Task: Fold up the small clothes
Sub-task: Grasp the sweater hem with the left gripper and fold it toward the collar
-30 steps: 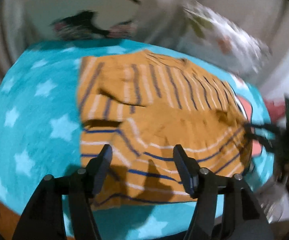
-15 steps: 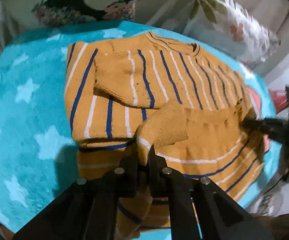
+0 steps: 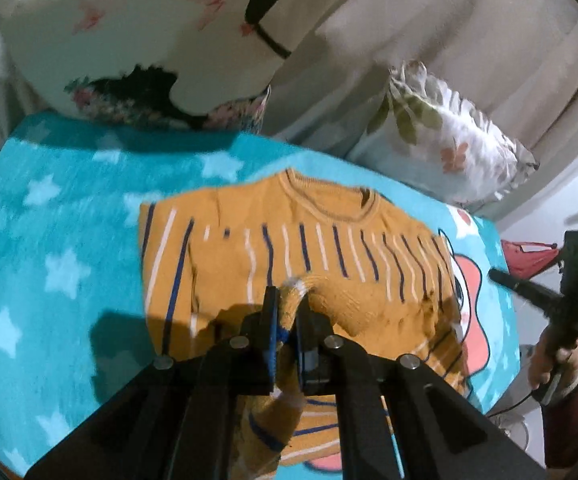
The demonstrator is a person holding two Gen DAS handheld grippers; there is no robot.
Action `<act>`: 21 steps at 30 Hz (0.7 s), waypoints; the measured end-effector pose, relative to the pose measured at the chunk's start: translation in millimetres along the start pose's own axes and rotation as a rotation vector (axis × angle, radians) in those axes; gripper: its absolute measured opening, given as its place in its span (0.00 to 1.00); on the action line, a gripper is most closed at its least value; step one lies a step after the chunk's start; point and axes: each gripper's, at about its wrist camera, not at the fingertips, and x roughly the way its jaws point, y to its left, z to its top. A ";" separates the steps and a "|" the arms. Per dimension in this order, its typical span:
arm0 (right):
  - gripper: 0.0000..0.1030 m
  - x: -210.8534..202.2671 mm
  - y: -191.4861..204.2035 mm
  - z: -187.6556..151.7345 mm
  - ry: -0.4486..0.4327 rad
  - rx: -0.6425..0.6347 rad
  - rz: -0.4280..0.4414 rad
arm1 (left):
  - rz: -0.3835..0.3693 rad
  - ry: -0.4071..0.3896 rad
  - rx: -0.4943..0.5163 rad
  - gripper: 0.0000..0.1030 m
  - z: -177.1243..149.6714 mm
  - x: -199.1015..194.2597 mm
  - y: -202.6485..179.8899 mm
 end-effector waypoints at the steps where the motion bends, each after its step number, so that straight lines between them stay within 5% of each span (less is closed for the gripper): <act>1: 0.02 9.1 -0.8 1.9 0.028 -0.005 0.010 | 0.002 0.005 0.003 0.06 2.2 2.8 -1.5; 2: 0.08 19.1 -1.5 1.2 0.049 -0.002 0.008 | 0.001 0.013 0.004 0.06 3.7 7.4 -1.3; 3: 0.27 28.1 -2.4 -1.6 0.070 0.000 0.004 | 0.004 0.024 0.003 0.06 3.5 12.1 -0.2; 5: 0.49 50.9 -0.6 -14.4 0.120 -0.022 -0.024 | 0.013 0.038 0.000 0.07 1.5 17.8 1.2; 11: 0.46 92.9 5.5 -46.0 0.191 -0.062 -0.111 | -0.016 0.058 -0.052 0.07 -5.0 23.1 20.2; 12: 0.28 95.7 4.5 -47.2 0.197 -0.063 -0.120 | -0.024 0.059 -0.063 0.07 -6.1 23.4 23.0; 14: 0.08 94.4 2.6 -46.3 0.198 -0.033 -0.119 | -0.030 0.057 -0.074 0.07 -8.1 22.7 26.1; 21: 0.05 41.1 12.0 -14.9 0.050 0.007 -0.133 | -0.069 0.020 -0.070 0.07 14.6 10.8 25.2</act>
